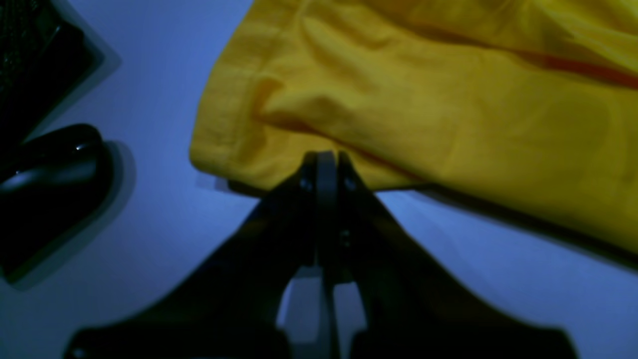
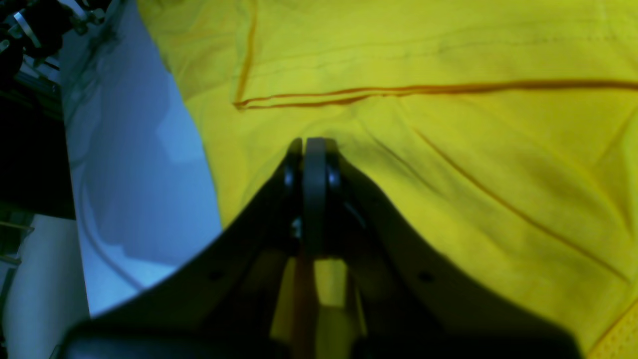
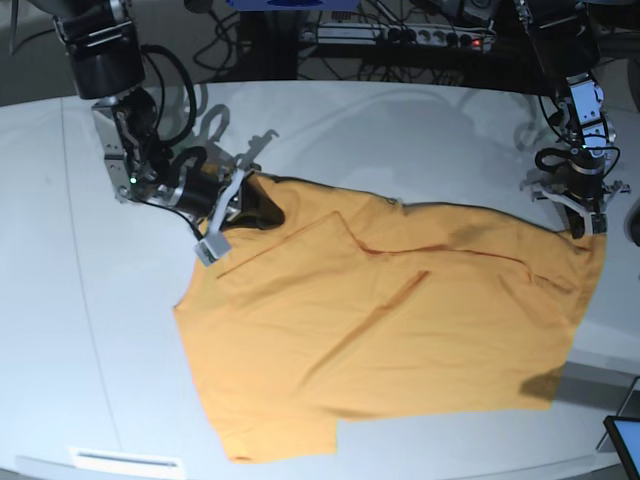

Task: Fold the T-shirt properly
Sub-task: 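Hold the shirt corners with both grippers and drag them away from the shirt body, then reposition the left gripper along the shirt edge and regrasp the fabric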

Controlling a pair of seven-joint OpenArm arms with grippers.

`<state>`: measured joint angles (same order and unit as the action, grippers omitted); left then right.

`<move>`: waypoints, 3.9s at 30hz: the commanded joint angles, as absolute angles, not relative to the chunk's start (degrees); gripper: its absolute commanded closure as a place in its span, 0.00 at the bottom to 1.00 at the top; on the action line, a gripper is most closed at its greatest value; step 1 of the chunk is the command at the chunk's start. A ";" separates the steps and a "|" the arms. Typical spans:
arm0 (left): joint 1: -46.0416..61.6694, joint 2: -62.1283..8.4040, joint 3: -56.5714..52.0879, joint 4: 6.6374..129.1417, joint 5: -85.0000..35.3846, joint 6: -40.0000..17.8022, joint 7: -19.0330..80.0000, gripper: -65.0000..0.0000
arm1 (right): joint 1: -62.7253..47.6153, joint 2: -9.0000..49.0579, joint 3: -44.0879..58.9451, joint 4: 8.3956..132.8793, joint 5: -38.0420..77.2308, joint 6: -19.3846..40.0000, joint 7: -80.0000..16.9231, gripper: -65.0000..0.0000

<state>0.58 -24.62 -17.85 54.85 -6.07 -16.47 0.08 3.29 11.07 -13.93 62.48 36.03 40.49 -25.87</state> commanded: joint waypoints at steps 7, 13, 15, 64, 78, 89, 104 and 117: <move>1.98 -24.75 -19.56 55.34 -4.79 -16.57 3.65 1.00 | -4.88 13.93 -14.46 71.08 29.32 23.16 -44.79 1.00; 3.38 -24.31 -22.46 59.56 -4.79 -16.57 3.74 1.00 | -6.02 14.29 -14.46 78.29 29.41 19.91 -47.25 1.00; 3.74 -24.22 -22.90 61.58 -4.79 -16.57 3.82 1.00 | -6.02 14.11 -14.46 79.78 29.41 19.03 -48.48 1.00; -14.55 -30.90 -10.33 43.65 -4.18 -16.66 3.65 1.00 | -7.78 14.29 -14.46 92.70 29.41 16.66 -54.02 1.00; -9.63 -30.81 -8.57 43.47 -4.79 -16.57 1.19 1.00 | -9.27 14.37 -14.46 92.70 29.32 16.66 -54.02 1.00; -0.04 -30.90 -17.01 51.65 -4.70 -16.57 1.27 1.00 | -9.98 14.37 -14.46 92.35 29.23 16.66 -53.58 1.00; 9.98 -28.35 -25.63 66.24 -4.79 -16.57 1.45 1.00 | -10.15 14.37 -14.46 92.62 29.14 16.66 -53.58 1.00; -1.54 -29.41 -25.45 66.68 -4.18 -16.75 8.31 1.00 | -10.24 14.37 -14.46 92.62 29.14 16.66 -53.58 1.00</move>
